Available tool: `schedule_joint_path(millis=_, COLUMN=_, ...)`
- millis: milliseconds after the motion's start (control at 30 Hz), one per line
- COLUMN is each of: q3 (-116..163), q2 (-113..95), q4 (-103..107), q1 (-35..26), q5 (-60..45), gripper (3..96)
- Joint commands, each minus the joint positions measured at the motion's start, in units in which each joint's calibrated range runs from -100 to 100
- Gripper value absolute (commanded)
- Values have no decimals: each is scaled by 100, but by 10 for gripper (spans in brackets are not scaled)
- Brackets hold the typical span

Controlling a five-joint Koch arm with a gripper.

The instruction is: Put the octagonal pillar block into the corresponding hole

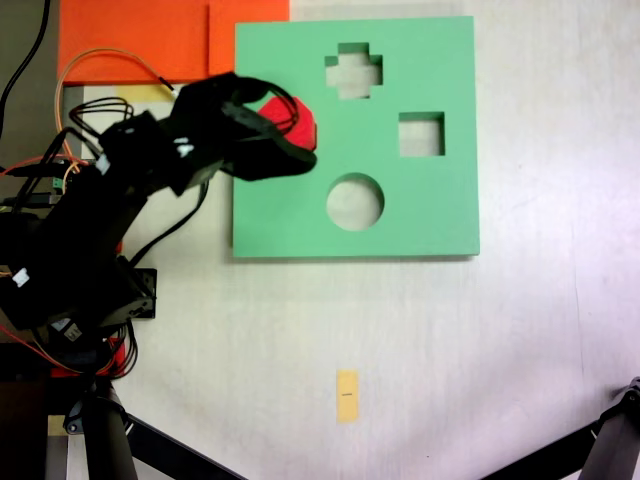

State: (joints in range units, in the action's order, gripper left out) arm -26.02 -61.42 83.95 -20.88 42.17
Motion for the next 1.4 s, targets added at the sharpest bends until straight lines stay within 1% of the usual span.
schedule_joint_path(millis=33, q3=-120, q2=-1023, q4=-1148, q1=650, q5=-1387, gripper=664)
schedule_joint_path(millis=200, q3=249, q2=-1246, q4=-1408, q1=1402, q5=-2076, gripper=617)
schedule_joint_path(millis=300, q3=1993, q2=-2084, q4=-2439, q1=1661, q5=-2335, gripper=616)
schedule_joint_path(millis=367, q3=3818, q2=-2978, q4=-3806, q1=1836, q5=-2422, gripper=576)
schedule_joint_path(millis=433, q3=5902, q2=-3858, q4=-5703, q1=1861, q5=-2584, gripper=522)
schedule_joint_path(millis=467, q3=6889, q2=-3858, q4=-6599, q1=1861, q5=-2676, gripper=501)
schedule_joint_path(millis=500, q3=7686, q2=-3858, q4=-7302, q1=1856, q5=-2808, gripper=499)
schedule_joint_path(millis=700, q3=11186, q2=-3858, q4=-9988, q1=1968, q5=-3448, gripper=495)
schedule_joint_path(millis=800, q3=12602, q2=-3858, q4=-10836, q1=1929, q5=-3785, gripper=494)
schedule_joint_path(millis=900, q3=12602, q2=-3858, q4=-10807, q1=1910, q5=-3907, gripper=494)
schedule_joint_path(millis=967, q3=12602, q2=-3858, q4=-9699, q1=1910, q5=-3912, gripper=495)
schedule_joint_path(millis=1067, q3=12602, q2=-3858, q4=-8563, q1=1910, q5=-3912, gripper=497)
schedule_joint_path(millis=1400, q3=12602, q2=-3858, q4=-8505, q1=1919, q5=-3902, gripper=493)
